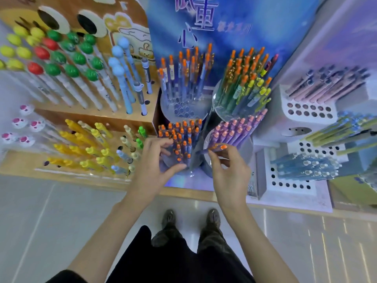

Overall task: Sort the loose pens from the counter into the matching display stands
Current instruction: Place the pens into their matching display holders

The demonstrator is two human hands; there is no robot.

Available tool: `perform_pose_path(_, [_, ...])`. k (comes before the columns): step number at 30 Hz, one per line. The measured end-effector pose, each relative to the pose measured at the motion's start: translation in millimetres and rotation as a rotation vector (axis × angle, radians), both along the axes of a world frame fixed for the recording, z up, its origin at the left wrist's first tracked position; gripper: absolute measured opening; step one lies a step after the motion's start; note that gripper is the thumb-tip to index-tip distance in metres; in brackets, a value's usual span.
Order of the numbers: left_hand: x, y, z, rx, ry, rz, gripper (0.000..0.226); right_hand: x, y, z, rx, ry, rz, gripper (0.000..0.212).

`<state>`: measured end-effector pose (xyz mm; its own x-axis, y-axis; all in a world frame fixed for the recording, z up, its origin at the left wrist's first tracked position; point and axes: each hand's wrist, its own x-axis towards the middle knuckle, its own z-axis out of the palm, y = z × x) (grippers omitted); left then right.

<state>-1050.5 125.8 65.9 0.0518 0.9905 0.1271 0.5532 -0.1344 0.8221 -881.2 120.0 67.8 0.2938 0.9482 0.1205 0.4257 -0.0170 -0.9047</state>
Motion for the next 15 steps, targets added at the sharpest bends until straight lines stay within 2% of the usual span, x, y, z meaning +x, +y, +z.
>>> perform_pose_path(5, [-14, -12, -15, -0.113, -0.100, 0.127, 0.043, -1, -13, 8, 0.105, 0.039, -0.088, 0.009])
perform_pose_path(9, [-18, -16, -23, -0.227, -0.077, 0.061, 0.046, -9, -20, 6, 0.084, 0.027, -0.085, 0.022])
perform_pose_path(12, [-20, -13, -28, -0.317, 0.105, -0.050, 0.054, -16, -25, 4, 0.116, 0.024, -0.099, 0.025])
perform_pose_path(15, [-18, -14, -37, -0.224, 0.466, -0.220, 0.058, -21, -32, -3, 0.102, 0.059, -0.124, 0.013])
